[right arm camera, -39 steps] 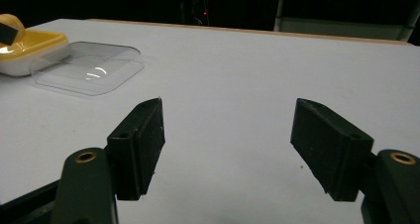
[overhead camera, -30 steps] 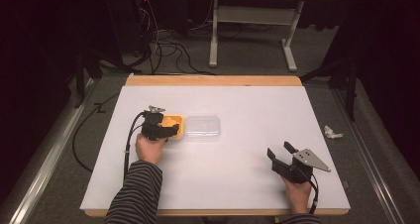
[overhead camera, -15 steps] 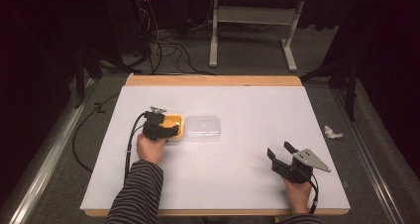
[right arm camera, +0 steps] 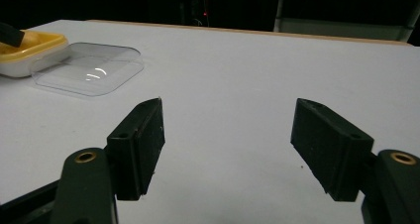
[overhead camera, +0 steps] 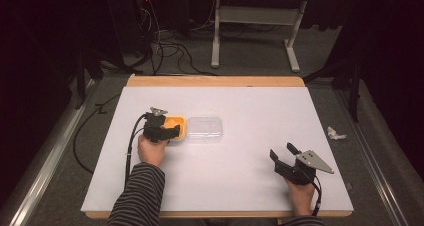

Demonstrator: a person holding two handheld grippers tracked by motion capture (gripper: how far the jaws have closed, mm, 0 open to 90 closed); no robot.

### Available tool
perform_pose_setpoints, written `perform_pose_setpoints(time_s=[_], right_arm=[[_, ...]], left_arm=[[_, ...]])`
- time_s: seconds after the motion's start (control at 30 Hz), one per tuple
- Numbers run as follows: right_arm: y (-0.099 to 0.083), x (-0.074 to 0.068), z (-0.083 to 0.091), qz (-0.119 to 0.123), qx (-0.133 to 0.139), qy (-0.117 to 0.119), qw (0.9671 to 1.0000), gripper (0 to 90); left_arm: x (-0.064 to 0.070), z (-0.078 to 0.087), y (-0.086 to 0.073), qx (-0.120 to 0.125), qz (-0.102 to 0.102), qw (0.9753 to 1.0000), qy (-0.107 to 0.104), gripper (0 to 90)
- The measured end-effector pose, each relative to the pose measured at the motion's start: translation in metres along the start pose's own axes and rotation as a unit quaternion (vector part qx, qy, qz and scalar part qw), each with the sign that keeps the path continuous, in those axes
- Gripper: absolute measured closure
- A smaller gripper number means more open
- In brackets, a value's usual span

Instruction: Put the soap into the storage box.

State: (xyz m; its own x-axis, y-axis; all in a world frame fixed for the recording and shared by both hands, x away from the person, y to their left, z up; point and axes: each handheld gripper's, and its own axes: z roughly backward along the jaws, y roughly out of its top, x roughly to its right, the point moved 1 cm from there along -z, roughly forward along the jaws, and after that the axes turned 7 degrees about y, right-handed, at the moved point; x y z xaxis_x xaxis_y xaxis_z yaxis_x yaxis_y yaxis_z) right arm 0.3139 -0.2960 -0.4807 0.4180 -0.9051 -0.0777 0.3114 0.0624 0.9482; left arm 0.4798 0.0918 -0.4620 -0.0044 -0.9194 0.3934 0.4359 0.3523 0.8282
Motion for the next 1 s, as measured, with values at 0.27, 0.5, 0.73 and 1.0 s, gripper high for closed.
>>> perform_pose_setpoints(time_s=[0.27, 0.5, 0.73, 1.0], right_arm=[[0.0, 0.0, 0.0, 0.0, 0.0, -0.001, 1.0, 29.5], [0.0, 0.0, 0.0, -0.001, -0.001, -0.001, 1.0, 29.5], [0.0, 0.0, 0.0, 0.0, 0.0, -0.001, 1.0, 29.5], [0.0, 0.0, 0.0, 0.0, 0.0, -0.001, 1.0, 29.5]], left_arm=[[0.001, 0.01, 0.002, 0.013, 0.007, 0.9997, -0.018, 25.5], [0.006, 0.016, 0.001, 0.022, 0.002, 0.9993, -0.029, 25.6], [0.008, 0.021, 0.0, 0.023, 0.001, 0.999, -0.037, 25.6], [0.014, 0.029, 0.001, 0.031, 0.004, 0.9981, -0.053, 25.6]])
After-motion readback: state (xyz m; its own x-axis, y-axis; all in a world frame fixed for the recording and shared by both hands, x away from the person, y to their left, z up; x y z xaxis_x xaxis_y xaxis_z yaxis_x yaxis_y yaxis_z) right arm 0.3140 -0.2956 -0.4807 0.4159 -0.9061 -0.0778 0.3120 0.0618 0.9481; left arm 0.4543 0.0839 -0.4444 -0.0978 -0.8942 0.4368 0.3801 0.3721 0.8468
